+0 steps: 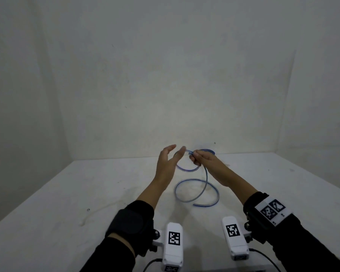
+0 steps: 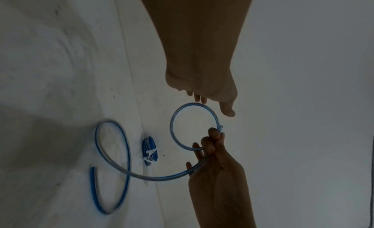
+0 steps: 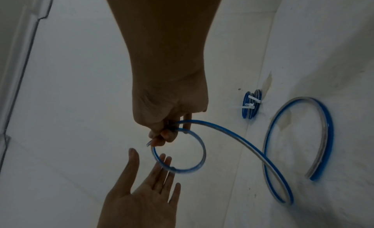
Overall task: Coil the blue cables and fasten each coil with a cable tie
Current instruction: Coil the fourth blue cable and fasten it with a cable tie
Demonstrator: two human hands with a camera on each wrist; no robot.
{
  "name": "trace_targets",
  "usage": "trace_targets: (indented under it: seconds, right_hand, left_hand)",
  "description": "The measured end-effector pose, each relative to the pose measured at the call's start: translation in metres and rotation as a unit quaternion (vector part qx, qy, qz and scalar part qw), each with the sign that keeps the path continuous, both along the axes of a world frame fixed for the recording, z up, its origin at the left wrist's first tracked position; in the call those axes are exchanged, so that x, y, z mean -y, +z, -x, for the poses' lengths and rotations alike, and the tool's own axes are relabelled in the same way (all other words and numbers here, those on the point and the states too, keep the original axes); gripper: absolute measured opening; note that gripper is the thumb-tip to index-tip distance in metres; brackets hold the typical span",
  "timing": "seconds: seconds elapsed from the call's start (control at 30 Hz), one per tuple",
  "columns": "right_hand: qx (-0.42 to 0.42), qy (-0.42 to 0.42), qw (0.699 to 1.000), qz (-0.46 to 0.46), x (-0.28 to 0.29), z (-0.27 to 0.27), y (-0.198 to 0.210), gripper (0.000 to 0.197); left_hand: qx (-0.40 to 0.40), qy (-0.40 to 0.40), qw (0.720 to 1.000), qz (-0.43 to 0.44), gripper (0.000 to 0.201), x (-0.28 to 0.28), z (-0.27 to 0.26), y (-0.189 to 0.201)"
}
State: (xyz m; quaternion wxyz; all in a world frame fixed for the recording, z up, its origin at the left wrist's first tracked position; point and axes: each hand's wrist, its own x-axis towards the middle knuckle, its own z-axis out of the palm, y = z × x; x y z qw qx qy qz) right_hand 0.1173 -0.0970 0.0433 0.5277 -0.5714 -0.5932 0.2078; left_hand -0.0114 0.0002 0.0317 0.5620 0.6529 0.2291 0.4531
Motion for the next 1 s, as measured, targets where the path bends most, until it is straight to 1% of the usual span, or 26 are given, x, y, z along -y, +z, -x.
trace_targets:
  seconds: [0.1, 0.17, 0.2, 0.23, 0.27, 0.3, 0.37, 0.43, 0.57, 0.67, 0.73, 0.8, 0.87, 0.93, 1.0]
  right_hand:
    - [0.01, 0.002, 0.999, 0.031, 0.001, 0.003, 0.002, 0.037]
    - [0.007, -0.006, 0.999, 0.038, -0.001, 0.003, 0.003, 0.036]
    - [-0.014, -0.007, 0.999, 0.034, -0.002, 0.003, 0.004, 0.031]
    - [-0.054, -0.009, 0.998, 0.029, -0.003, 0.003, 0.004, 0.025]
    - [-0.091, -0.01, 0.996, 0.023, -0.003, 0.003, 0.004, 0.018]
    - [-0.112, -0.012, 0.994, 0.014, -0.003, 0.003, 0.005, 0.015]
    - [-0.088, -0.02, 0.996, 0.0, -0.001, 0.004, 0.008, 0.016]
    - [-0.061, -0.019, 0.998, -0.005, -0.001, 0.005, 0.009, 0.016]
    - [-0.082, -0.012, 0.996, -0.015, 0.0, 0.006, 0.009, 0.017]
    - [-0.081, -0.003, 0.997, 0.01, 0.002, 0.007, 0.008, 0.029]
    - [-0.074, 0.001, 0.997, 0.029, 0.004, 0.006, 0.005, 0.037]
    - [-0.1, 0.015, 0.994, 0.038, 0.004, 0.004, -0.001, 0.042]
    - [-0.127, 0.028, 0.991, 0.037, 0.004, 0.003, -0.006, 0.042]
    - [-0.166, 0.039, 0.985, 0.024, 0.002, 0.004, -0.007, 0.04]
    - [-0.202, 0.033, 0.979, 0.02, 0.0, 0.006, -0.005, 0.036]
  left_hand:
    - [-0.039, -0.02, 0.995, -0.092, 0.04, -0.004, 0.001, 0.003]
    - [-0.042, -0.04, 0.992, -0.115, 0.03, -0.005, 0.003, 0.005]
    - [-0.048, -0.051, 0.991, -0.117, 0.027, -0.005, 0.005, 0.005]
    - [-0.058, -0.056, 0.989, -0.121, 0.026, -0.006, 0.006, 0.006]
    - [-0.066, -0.058, 0.988, -0.123, 0.026, -0.007, 0.007, 0.005]
    - [-0.071, -0.064, 0.988, -0.119, 0.027, -0.007, 0.008, 0.005]
    - [-0.072, -0.089, 0.989, -0.093, 0.032, -0.006, 0.009, 0.004]
    - [-0.063, -0.096, 0.991, -0.071, 0.033, -0.004, 0.009, 0.004]
    - [-0.036, -0.083, 0.995, -0.041, 0.026, -0.005, 0.01, 0.004]
    - [-0.026, -0.079, 0.996, -0.025, 0.024, -0.005, 0.011, 0.003]
    - [0.011, -0.067, 0.998, 0.019, 0.02, -0.007, 0.012, 0.002]
    - [0.052, -0.067, 0.993, 0.081, 0.014, -0.011, 0.013, 0.003]
    - [0.073, -0.081, 0.987, 0.12, 0.012, -0.012, 0.013, 0.004]
    - [0.082, -0.105, 0.981, 0.143, 0.012, -0.01, 0.012, 0.005]
    - [0.068, -0.139, 0.974, 0.165, 0.011, -0.007, 0.014, 0.009]
